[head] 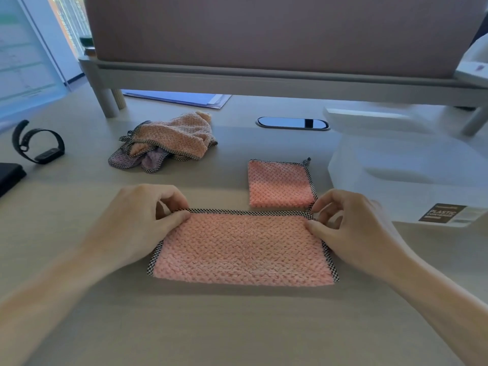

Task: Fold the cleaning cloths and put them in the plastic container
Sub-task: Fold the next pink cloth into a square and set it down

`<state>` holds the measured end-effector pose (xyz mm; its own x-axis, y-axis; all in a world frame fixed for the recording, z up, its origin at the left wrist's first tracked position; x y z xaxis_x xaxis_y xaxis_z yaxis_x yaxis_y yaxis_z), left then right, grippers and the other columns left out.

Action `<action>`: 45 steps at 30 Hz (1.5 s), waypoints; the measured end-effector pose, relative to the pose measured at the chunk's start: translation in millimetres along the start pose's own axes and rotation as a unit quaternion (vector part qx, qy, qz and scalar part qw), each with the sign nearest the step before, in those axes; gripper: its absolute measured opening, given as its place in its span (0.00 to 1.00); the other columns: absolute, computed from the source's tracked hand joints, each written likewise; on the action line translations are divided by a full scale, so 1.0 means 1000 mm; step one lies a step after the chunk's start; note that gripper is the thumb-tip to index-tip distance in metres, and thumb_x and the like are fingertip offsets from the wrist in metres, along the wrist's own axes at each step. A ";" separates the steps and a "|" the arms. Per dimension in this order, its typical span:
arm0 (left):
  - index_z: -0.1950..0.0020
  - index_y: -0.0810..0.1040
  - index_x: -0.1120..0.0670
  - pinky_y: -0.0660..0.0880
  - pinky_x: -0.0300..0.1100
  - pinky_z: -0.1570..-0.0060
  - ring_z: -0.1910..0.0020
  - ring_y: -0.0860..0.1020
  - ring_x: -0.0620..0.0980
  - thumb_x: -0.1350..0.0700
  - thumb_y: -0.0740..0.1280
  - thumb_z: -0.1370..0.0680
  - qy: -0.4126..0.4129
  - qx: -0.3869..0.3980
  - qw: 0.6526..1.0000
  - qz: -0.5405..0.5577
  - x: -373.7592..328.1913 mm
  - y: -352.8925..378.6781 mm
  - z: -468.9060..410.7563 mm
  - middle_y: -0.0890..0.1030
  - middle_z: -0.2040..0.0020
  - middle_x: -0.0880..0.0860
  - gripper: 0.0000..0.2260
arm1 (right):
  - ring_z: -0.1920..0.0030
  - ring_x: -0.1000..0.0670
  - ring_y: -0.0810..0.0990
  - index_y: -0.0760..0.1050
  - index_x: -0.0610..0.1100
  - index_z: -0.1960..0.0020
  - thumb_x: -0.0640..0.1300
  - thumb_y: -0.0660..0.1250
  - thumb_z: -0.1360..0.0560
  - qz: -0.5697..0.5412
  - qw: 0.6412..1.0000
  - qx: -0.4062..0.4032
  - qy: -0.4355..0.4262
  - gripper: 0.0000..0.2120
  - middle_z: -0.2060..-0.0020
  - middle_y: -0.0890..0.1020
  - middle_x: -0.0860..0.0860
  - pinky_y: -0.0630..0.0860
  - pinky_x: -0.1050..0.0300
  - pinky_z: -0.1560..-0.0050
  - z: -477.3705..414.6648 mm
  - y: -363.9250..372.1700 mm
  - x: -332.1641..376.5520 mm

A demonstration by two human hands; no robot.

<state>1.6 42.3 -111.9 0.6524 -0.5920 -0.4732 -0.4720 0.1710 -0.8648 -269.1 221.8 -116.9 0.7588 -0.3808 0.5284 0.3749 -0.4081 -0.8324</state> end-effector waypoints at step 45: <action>0.43 0.79 0.54 0.77 0.38 0.66 0.63 0.82 0.44 0.54 0.72 0.22 -0.111 0.254 0.925 0.261 -0.041 -0.025 -0.028 0.85 0.62 0.50 0.10 | 0.20 0.54 0.29 0.34 0.45 0.18 0.68 0.43 0.19 0.097 0.969 0.156 -0.167 0.40 0.18 0.36 0.51 0.33 0.50 0.20 0.071 0.072 0.099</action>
<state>-30.1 39.9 -66.7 0.5463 -0.1575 -0.8226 -0.4543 0.7694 -0.4490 -128.9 214.1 -136.1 0.9417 -0.1134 0.3167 0.3110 -0.0652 -0.9482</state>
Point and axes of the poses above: each hand's wrist, its own z-axis away from the middle knuckle, its own y-axis out of the palm, x = y × z, the point moved 3 cm from there along -z, towards the middle knuckle
